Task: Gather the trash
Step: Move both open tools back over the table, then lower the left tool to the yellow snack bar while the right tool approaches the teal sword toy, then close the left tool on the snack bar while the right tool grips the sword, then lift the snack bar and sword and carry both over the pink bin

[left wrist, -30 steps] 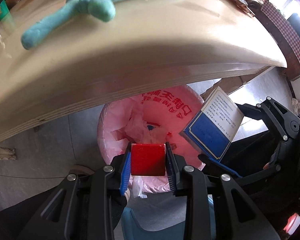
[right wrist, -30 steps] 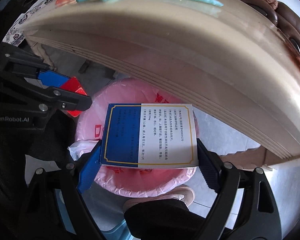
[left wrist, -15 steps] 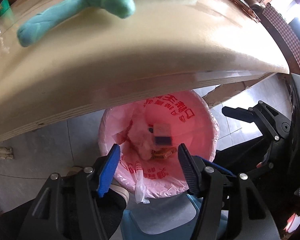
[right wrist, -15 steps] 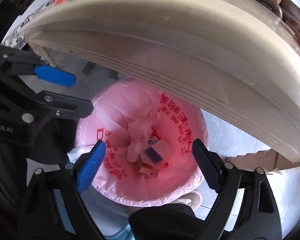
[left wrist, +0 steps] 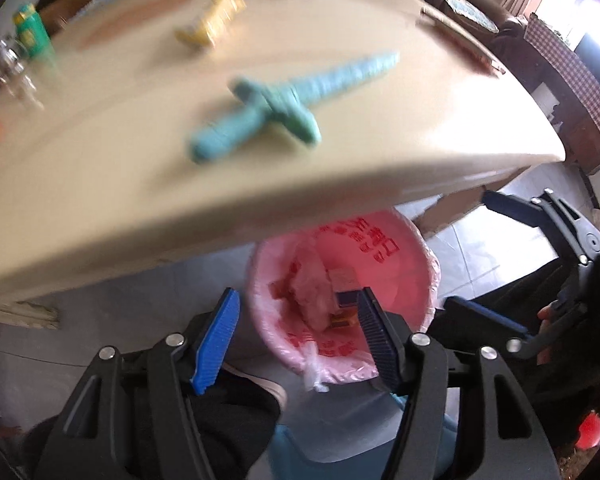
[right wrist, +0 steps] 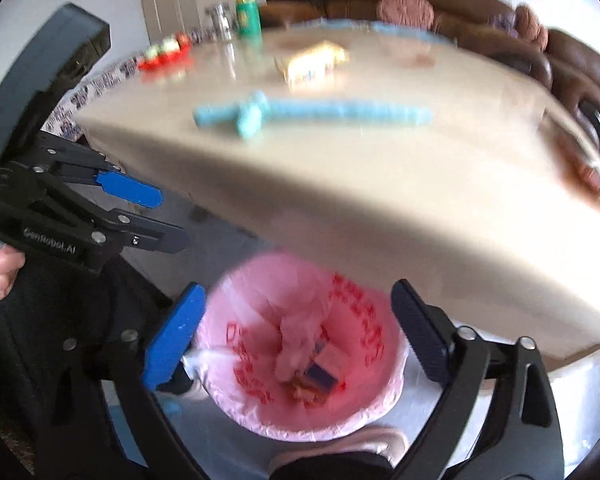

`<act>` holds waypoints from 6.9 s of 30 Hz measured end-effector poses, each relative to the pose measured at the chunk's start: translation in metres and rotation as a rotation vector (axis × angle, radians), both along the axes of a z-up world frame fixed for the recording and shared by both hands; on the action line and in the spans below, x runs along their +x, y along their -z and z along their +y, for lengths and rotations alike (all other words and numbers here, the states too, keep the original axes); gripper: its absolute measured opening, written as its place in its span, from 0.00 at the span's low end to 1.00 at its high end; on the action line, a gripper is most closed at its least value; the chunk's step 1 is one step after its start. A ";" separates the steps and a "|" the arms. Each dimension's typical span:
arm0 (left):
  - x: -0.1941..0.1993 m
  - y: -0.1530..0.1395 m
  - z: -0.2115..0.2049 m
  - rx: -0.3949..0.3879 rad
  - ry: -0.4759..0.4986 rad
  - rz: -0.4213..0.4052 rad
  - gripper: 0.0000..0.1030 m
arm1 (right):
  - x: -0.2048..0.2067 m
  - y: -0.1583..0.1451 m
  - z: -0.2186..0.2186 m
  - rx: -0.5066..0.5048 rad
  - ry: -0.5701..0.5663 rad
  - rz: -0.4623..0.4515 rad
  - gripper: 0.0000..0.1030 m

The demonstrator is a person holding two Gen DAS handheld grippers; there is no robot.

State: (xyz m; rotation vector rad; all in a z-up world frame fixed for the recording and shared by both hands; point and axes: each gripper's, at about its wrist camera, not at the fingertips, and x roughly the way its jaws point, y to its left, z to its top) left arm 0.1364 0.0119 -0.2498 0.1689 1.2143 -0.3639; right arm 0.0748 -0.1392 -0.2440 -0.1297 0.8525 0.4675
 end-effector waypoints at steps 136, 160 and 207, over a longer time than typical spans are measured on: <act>0.270 -0.025 -0.023 0.242 0.129 0.130 0.15 | 0.155 -0.036 0.084 -0.407 -0.810 0.257 0.17; 0.193 -0.112 -0.003 0.216 0.094 -0.022 0.15 | 0.108 -0.086 0.069 -0.377 -0.590 0.162 0.17; -0.038 -0.032 -0.018 0.182 0.249 0.087 0.15 | -0.010 -0.035 0.041 -0.341 -0.403 0.255 0.17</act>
